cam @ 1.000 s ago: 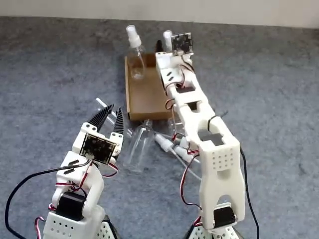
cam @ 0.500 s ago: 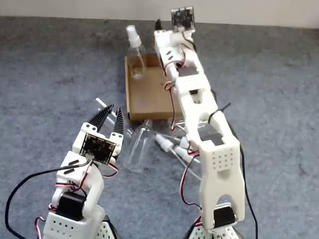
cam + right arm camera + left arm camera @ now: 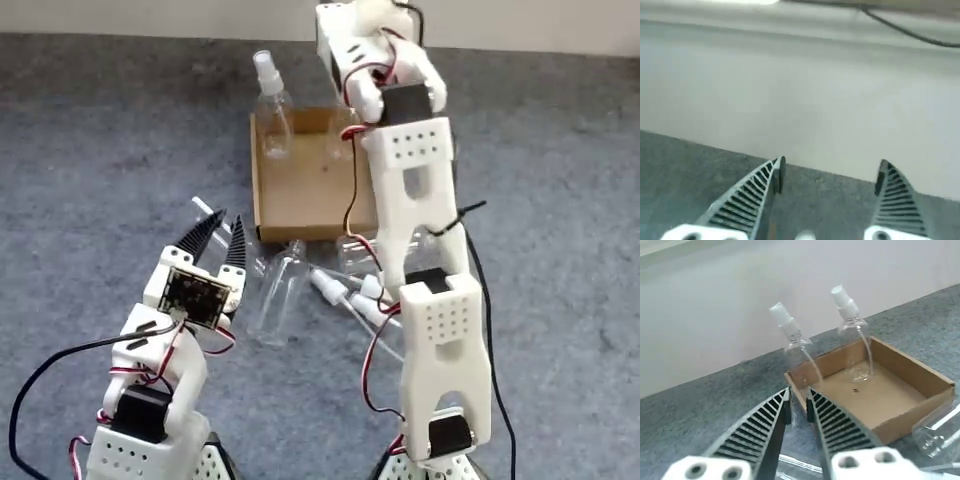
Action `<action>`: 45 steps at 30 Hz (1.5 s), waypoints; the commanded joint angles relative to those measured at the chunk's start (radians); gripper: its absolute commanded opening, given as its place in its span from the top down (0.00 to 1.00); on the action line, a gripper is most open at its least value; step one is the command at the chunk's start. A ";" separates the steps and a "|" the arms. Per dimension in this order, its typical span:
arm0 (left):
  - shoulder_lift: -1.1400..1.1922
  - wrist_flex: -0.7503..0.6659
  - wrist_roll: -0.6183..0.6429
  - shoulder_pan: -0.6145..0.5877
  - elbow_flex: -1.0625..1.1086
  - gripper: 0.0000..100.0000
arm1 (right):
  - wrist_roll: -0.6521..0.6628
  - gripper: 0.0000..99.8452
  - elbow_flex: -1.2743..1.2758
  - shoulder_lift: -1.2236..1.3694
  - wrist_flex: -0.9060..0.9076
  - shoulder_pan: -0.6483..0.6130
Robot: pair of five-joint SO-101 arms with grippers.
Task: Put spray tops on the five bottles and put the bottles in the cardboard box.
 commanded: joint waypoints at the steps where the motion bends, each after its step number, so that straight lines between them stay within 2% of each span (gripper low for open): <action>1: -0.005 -0.029 0.000 -0.059 -0.031 0.98 | -0.008 0.87 -0.206 -0.018 0.302 0.002; 5: -0.004 -0.025 0.000 -0.131 -0.076 0.98 | -0.005 0.99 -0.295 -0.016 0.522 0.002; 8: 0.047 0.077 -0.006 -0.206 -0.194 0.98 | -0.005 0.99 -0.317 -0.016 0.661 0.004; 11: 0.196 0.175 -0.008 -0.317 -0.398 0.98 | -0.005 0.99 -0.318 -0.016 0.771 0.005; 17: 0.602 0.445 -0.095 -0.424 -0.779 0.98 | -0.005 0.99 -0.314 -0.024 0.771 0.007; 21: 0.835 0.612 -0.204 -0.479 -0.915 0.98 | -0.003 1.00 -0.297 -0.039 0.773 0.021; 24: 0.961 0.686 -0.264 -0.507 -0.943 0.98 | 0.000 1.00 -0.119 -0.096 0.773 0.053; 28: 1.012 0.760 -0.359 -0.504 -0.915 0.98 | 0.083 1.00 0.251 -0.269 0.773 0.088; 34: 1.001 0.809 -0.351 -0.433 -0.808 0.97 | 0.210 1.00 0.822 -0.685 0.763 0.104; 37: 1.006 0.758 -0.258 -0.397 -0.717 0.97 | 0.213 0.99 1.038 -0.837 0.693 0.111; 41: 1.000 0.695 -0.163 -0.363 -0.591 0.87 | 0.072 0.97 1.288 -0.886 0.573 0.128; 43: 1.000 0.654 -0.147 -0.355 -0.527 0.82 | -0.006 0.90 1.379 -0.886 0.506 0.130; 45: 1.000 0.586 -0.143 -0.354 -0.460 0.82 | -0.084 0.80 1.448 -0.886 0.460 0.127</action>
